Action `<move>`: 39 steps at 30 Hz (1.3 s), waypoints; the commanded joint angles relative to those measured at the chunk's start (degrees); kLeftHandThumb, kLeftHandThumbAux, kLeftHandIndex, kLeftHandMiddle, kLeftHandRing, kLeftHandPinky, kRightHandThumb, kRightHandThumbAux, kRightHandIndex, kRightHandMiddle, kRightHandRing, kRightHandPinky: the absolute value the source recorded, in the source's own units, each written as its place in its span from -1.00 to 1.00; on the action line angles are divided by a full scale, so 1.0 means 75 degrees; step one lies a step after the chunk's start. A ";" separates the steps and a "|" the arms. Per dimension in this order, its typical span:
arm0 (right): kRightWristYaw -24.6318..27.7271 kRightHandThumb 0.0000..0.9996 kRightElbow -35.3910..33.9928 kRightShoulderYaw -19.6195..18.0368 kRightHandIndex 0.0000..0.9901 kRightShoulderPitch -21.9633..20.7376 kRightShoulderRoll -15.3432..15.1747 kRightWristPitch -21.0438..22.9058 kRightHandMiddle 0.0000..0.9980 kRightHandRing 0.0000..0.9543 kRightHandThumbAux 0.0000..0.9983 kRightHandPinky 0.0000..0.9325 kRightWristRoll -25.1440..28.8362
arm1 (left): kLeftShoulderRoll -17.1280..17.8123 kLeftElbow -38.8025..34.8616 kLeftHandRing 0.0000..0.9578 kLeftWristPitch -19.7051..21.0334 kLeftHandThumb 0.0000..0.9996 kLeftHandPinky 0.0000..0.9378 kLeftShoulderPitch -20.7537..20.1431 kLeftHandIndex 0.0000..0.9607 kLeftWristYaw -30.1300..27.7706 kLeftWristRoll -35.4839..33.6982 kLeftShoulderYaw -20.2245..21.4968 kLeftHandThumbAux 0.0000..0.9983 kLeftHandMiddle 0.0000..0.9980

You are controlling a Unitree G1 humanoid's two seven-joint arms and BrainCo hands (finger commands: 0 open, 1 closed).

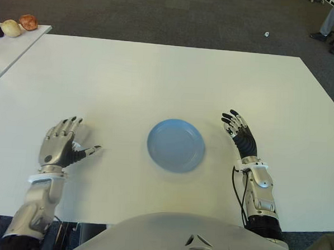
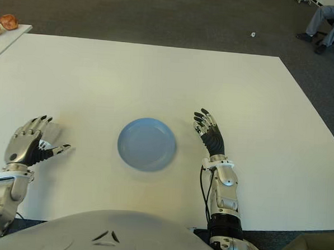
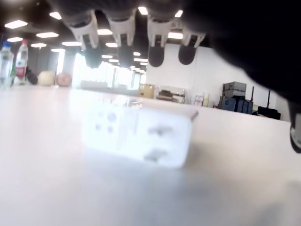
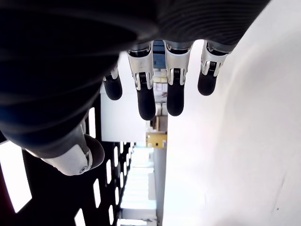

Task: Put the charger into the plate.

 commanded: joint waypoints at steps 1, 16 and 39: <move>0.0024 -1.00 0.0116 -0.0016 -0.80 -0.0056 0.0007 -0.0075 -0.57 -0.66 0.20 -0.81 0.0114 | -0.0010 0.0191 -0.98 0.0269 -0.65 -0.83 -0.0377 -0.90 -0.0325 0.0028 -0.0185 -0.27 -0.99; -0.0012 -1.00 -0.0019 -0.0004 -0.81 0.0058 0.0052 -0.0079 -0.57 -0.65 0.20 -0.79 0.0112 | -0.0232 -0.0666 -0.94 0.0961 -0.73 -0.77 -0.0670 -0.97 -0.1672 -0.0144 -0.0594 -0.28 -0.99; -0.0004 -0.99 -0.0296 0.0005 -0.78 0.0283 0.0066 0.0026 -0.57 -0.65 0.20 -0.78 0.0181 | -0.0652 -0.0332 -0.93 0.1538 -0.73 -0.77 -0.1510 -0.97 -0.2312 -0.0495 -0.1005 -0.28 -0.99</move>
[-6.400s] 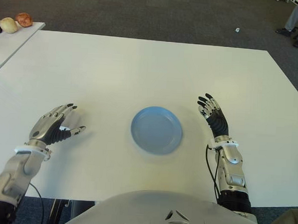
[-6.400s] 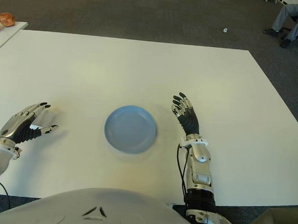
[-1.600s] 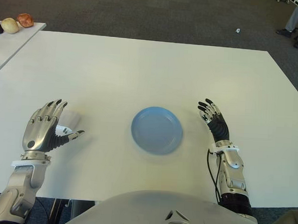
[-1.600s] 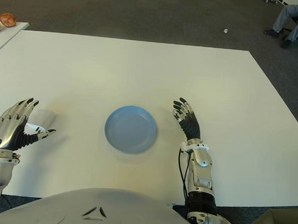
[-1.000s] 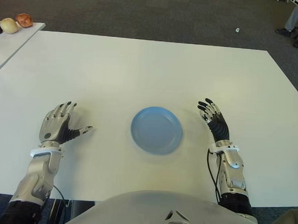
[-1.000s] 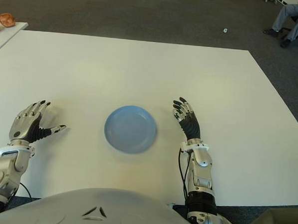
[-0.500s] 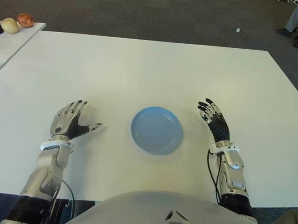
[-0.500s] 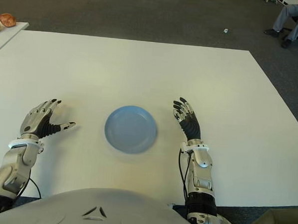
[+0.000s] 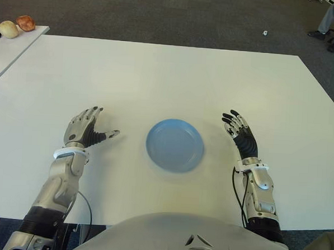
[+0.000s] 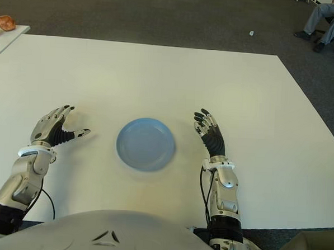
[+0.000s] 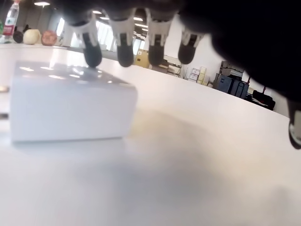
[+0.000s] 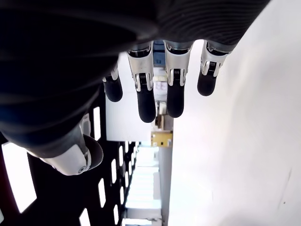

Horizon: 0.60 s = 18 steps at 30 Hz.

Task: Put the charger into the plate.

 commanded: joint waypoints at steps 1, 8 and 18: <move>-0.0013 -0.99 -0.0072 0.0002 -0.78 0.0107 0.0019 0.0094 -0.57 -0.65 0.20 -0.78 0.0101 | -0.0139 0.0128 -0.93 0.0141 -0.73 -0.78 0.0060 -0.97 -0.0202 -0.0110 -0.0167 -0.28 -0.99; -0.0028 -1.00 -0.0117 -0.0013 -0.78 0.0141 -0.0004 0.0125 -0.58 -0.67 0.20 -0.81 0.0093 | -0.0262 0.0044 -0.97 0.0260 -0.78 -0.82 0.0122 -1.00 -0.0269 -0.0224 -0.0178 -0.26 -1.00; -0.0006 -1.00 -0.0139 -0.0044 -0.79 0.0185 -0.0038 0.0092 -0.59 -0.68 0.20 -0.81 0.0133 | -0.0219 -0.0059 -0.99 0.0475 -0.81 -0.85 0.0136 -1.00 -0.0265 -0.0148 -0.0162 -0.26 -1.00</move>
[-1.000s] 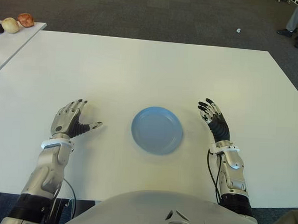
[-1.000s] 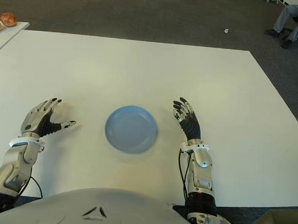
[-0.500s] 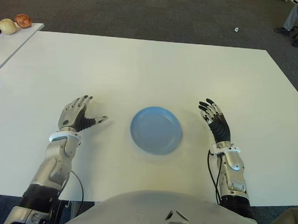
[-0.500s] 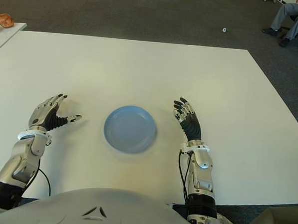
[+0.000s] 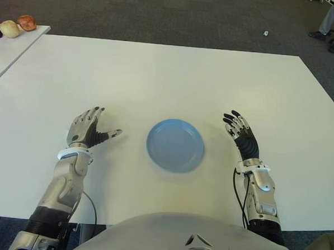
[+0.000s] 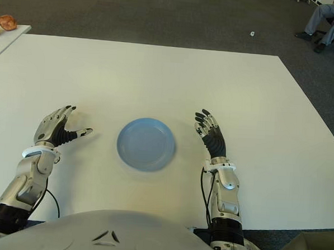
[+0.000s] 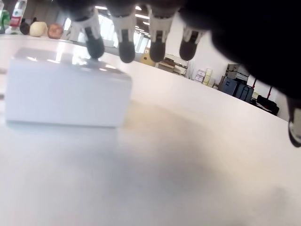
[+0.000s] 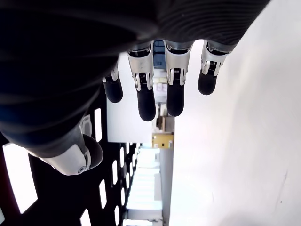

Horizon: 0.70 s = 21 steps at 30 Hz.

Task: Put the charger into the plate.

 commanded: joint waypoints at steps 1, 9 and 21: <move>0.0000 -1.00 0.0007 -0.0037 -0.79 0.0059 -0.0006 0.0083 -0.59 -0.68 0.19 -0.80 0.0117 | 0.0059 0.0038 -0.99 0.0137 -0.82 -0.85 0.0085 -1.00 -0.0260 -0.0086 -0.0012 -0.26 -1.00; 0.0033 -0.99 0.0043 -0.0032 -0.79 0.0055 -0.0029 0.0054 -0.59 -0.67 0.18 -0.81 0.0126 | 0.0303 -0.0206 -1.00 0.0171 -0.81 -0.88 0.0124 -1.00 -0.0238 -0.0026 0.0260 -0.24 -1.00; -0.0024 -1.00 0.0140 0.0000 -0.78 0.0015 -0.0012 -0.0015 -0.57 -0.66 0.16 -0.79 0.0027 | 0.0725 -0.0263 -1.00 -0.0103 -0.77 -0.93 0.0341 -1.00 0.0014 -0.0214 0.0926 -0.22 -1.00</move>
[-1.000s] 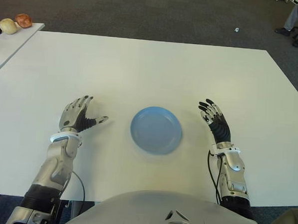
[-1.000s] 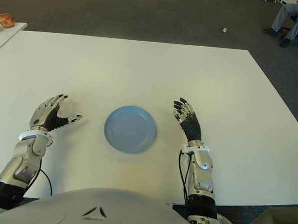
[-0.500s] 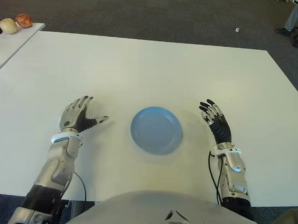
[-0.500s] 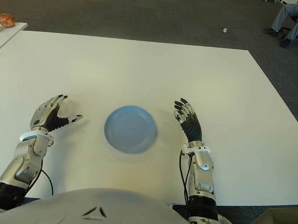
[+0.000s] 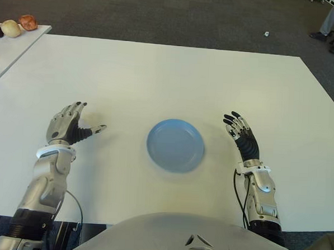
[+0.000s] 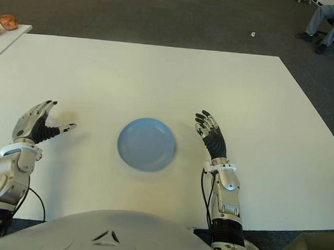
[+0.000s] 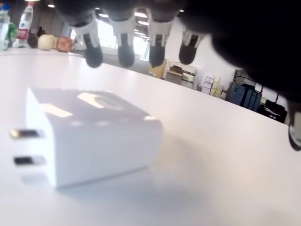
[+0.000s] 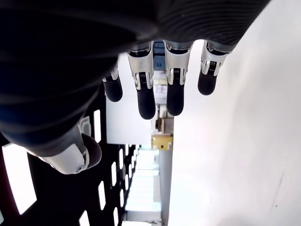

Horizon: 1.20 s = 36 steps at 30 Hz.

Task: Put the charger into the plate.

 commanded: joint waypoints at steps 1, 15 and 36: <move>-0.0042 -1.00 0.0165 0.0006 -0.78 -0.0039 0.0007 -0.0012 -0.58 -0.67 0.17 -0.80 0.0015 | 0.0196 0.0218 -1.00 -0.0133 -0.77 -0.92 0.0124 -1.00 0.0188 -0.0089 0.0249 -0.23 -1.00; -0.0010 -0.99 0.0197 0.0014 -0.77 -0.0101 0.0004 0.0018 -0.57 -0.67 0.20 -0.80 0.0071 | 0.0428 0.0362 -1.00 -0.0033 -0.79 -0.89 0.0417 -1.00 0.0346 0.0029 0.0569 -0.23 -1.00; 0.0016 -1.00 0.0286 -0.0033 -0.79 -0.0183 -0.0038 -0.0049 -0.57 -0.67 0.19 -0.82 0.0077 | 0.0652 0.0490 -1.00 -0.0221 -0.81 -0.87 0.0762 -1.00 0.0437 -0.0025 0.0742 -0.24 -1.00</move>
